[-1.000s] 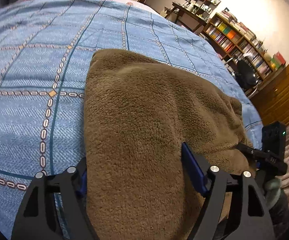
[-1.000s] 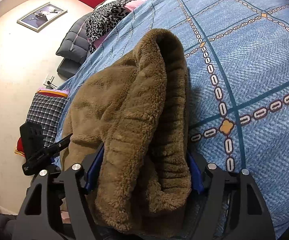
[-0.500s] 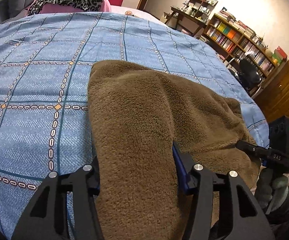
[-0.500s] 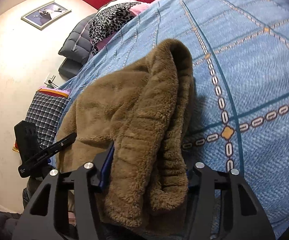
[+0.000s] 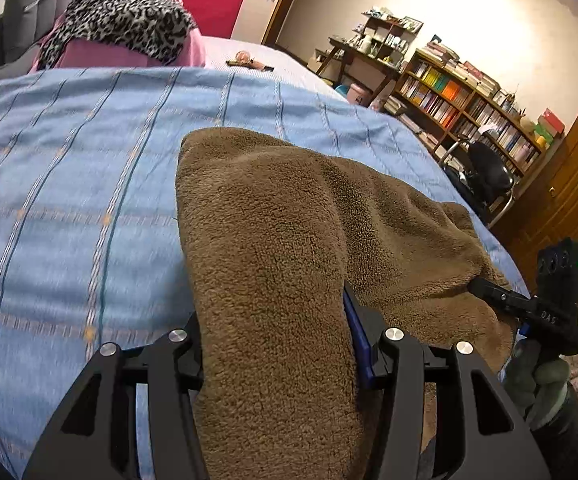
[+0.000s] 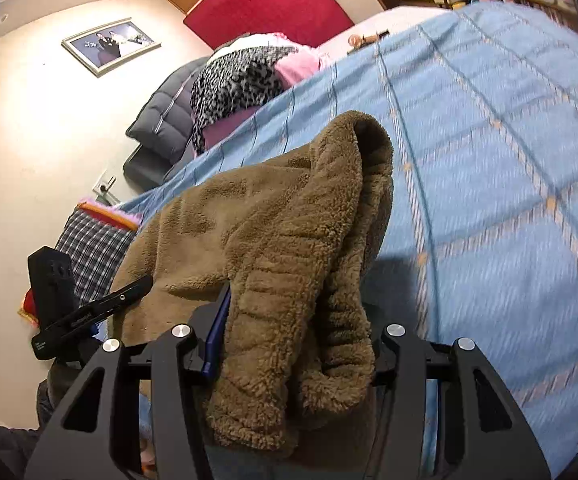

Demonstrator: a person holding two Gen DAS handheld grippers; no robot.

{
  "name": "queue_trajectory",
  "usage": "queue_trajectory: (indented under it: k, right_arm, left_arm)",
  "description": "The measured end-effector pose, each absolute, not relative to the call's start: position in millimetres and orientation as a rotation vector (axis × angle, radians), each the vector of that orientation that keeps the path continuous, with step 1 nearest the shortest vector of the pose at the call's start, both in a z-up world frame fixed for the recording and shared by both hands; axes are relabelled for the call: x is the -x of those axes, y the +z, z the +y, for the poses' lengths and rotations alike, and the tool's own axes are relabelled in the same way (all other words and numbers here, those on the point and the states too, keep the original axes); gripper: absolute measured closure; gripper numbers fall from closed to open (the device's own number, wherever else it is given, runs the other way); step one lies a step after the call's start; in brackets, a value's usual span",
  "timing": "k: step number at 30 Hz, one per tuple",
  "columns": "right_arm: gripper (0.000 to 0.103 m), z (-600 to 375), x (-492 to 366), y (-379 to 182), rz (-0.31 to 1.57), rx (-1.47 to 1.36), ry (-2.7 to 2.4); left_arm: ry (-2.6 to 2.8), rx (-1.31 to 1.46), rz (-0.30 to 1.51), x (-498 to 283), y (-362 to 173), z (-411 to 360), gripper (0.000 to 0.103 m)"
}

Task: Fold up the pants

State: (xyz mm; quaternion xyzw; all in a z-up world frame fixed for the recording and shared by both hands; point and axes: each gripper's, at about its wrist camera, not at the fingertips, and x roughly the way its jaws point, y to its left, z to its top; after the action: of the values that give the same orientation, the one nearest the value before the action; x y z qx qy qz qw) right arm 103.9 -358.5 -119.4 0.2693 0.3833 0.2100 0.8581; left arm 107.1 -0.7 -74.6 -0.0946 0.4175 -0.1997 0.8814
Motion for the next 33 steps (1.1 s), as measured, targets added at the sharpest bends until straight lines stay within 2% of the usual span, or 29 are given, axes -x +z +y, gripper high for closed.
queue_trajectory:
  k: [8,17,24,33]
  right_arm:
    - [0.051,-388,-189,-114,0.773,-0.551,0.375]
    - [0.051,-416,-273,-128,0.768,-0.499,0.293]
    - [0.051,-428,-322,-146,0.773,-0.457,0.253]
    - [0.051,-434,-335,-179,0.811,-0.448,0.232]
  left_arm:
    - [-0.445,0.205,0.846,-194,-71,-37,0.051]
    - [-0.464,0.215,0.844,-292,-93,-77,0.051]
    - [-0.460,0.227,0.845,-336,-115,-92,0.051]
    - [-0.438,0.181,0.857,-350,-145,-105,0.048]
